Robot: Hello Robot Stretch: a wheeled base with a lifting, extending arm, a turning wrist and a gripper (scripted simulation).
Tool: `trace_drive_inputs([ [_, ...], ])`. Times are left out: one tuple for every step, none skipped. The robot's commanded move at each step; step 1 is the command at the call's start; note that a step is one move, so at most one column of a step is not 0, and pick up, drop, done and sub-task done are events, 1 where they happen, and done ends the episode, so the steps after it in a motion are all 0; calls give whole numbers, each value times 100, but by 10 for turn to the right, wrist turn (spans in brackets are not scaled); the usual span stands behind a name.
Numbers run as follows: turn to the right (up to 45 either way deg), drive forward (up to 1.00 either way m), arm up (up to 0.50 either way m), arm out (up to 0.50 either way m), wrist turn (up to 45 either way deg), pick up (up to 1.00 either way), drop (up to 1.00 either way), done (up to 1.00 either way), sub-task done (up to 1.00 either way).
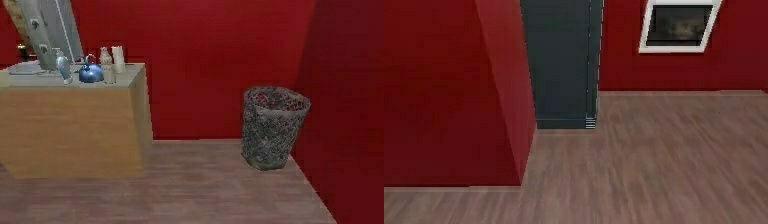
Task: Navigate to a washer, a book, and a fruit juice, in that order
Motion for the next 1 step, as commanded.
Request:
trace_drive_inputs([
  [0, 85, 0, 0, 0, 0, 0, 0, 0],
])
